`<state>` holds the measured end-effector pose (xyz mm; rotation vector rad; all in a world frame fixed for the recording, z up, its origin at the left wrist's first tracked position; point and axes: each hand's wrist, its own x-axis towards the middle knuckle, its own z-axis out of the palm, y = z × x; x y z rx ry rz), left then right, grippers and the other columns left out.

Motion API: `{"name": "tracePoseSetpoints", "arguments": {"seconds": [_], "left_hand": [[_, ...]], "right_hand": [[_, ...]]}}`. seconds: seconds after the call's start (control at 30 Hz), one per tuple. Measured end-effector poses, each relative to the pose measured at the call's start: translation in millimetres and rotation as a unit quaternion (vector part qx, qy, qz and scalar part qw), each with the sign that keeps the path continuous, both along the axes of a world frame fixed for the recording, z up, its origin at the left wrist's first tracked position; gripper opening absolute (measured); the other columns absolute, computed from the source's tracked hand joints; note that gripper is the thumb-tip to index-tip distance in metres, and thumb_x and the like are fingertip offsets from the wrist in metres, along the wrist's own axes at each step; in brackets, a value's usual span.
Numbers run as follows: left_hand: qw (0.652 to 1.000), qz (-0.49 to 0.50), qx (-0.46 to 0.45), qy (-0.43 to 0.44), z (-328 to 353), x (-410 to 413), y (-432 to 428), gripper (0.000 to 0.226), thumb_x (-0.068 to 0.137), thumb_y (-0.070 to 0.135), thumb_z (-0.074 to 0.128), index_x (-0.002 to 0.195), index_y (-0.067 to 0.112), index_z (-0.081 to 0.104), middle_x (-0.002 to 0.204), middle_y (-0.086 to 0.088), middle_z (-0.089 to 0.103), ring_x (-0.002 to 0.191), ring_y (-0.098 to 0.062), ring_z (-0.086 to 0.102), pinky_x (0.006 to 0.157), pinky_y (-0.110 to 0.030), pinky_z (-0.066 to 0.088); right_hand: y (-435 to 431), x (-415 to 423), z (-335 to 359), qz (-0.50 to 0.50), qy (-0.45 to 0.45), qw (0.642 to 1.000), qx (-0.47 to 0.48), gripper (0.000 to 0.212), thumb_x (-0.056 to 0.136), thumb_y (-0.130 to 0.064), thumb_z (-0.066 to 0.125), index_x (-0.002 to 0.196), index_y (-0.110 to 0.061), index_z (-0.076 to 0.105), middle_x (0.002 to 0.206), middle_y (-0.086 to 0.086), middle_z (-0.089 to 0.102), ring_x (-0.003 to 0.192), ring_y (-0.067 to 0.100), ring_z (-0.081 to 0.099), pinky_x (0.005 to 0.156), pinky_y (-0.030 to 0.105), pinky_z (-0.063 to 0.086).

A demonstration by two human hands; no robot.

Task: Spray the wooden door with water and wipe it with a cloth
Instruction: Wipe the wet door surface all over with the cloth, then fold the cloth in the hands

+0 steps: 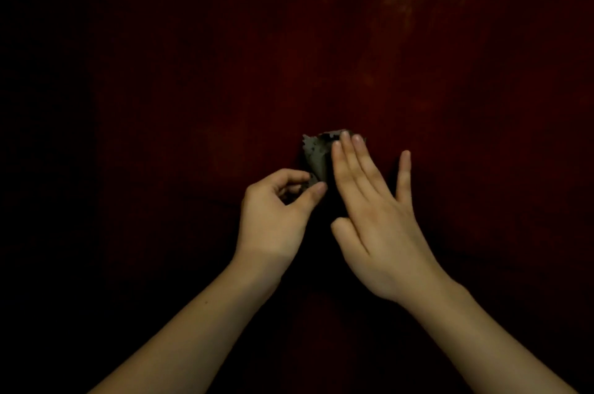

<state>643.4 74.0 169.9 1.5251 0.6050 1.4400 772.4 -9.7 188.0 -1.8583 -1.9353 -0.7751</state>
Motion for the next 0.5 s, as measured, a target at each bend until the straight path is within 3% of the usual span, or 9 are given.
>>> {"name": "tracePoseSetpoints", "arguments": {"seconds": [0.17, 0.27, 0.33, 0.4, 0.5], "left_hand": [[0.990, -0.122, -0.049, -0.041, -4, -29, -3, 0.013, 0.101, 0.011, 0.065, 0.091, 0.018, 0.069, 0.080, 0.009, 0.074, 0.077, -0.003, 0.071, 0.067, -0.016, 0.053], [0.979, -0.180, -0.093, -0.014, -11, -59, -7, 0.010, 0.103, 0.017, 0.060, 0.096, 0.017, 0.068, 0.086, 0.005, 0.075, 0.081, -0.008, 0.073, 0.066, -0.018, 0.056], [0.971, -0.212, -0.105, 0.013, -18, -78, -11, 0.010, 0.101, 0.020, 0.059, 0.097, 0.017, 0.068, 0.086, 0.001, 0.075, 0.077, -0.009, 0.072, 0.065, -0.020, 0.056], [0.968, -0.226, -0.106, 0.030, -27, -97, -12, 0.010, 0.095, 0.023, 0.062, 0.092, 0.020, 0.070, 0.085, -0.002, 0.074, 0.075, -0.010, 0.072, 0.064, -0.021, 0.056], [0.964, -0.231, -0.126, 0.042, -34, -128, -15, 0.011, 0.091, 0.025, 0.063, 0.086, 0.025, 0.073, 0.087, -0.005, 0.074, 0.075, -0.013, 0.072, 0.064, -0.023, 0.057]], "right_hand": [[-4, -4, -23, 0.105, 0.135, 0.984, 0.053, 0.074, 0.105, -0.028, 0.037, 0.164, -0.020, -0.006, 0.173, -0.011, -0.008, 0.157, 0.006, -0.013, 0.128, 0.039, -0.015], [-12, -25, -45, 0.168, 0.306, 0.936, 0.047, 0.073, 0.106, -0.035, 0.049, 0.164, -0.034, 0.004, 0.169, -0.024, 0.006, 0.155, -0.006, 0.003, 0.129, 0.028, 0.008], [-17, -46, -53, 0.186, 0.470, 0.863, 0.029, 0.081, 0.095, -0.048, 0.058, 0.161, -0.045, 0.011, 0.164, -0.031, 0.023, 0.148, -0.013, 0.024, 0.123, 0.024, 0.026], [-18, -65, -59, 0.192, 0.617, 0.763, -0.014, 0.089, 0.082, -0.053, 0.067, 0.159, -0.047, 0.022, 0.152, -0.030, 0.045, 0.134, -0.014, 0.045, 0.116, 0.027, 0.039], [-15, -86, -70, 0.211, 0.736, 0.628, -0.137, 0.080, 0.071, -0.047, 0.075, 0.146, -0.041, 0.048, 0.125, -0.021, 0.071, 0.114, -0.003, 0.067, 0.100, 0.028, 0.055]]}}
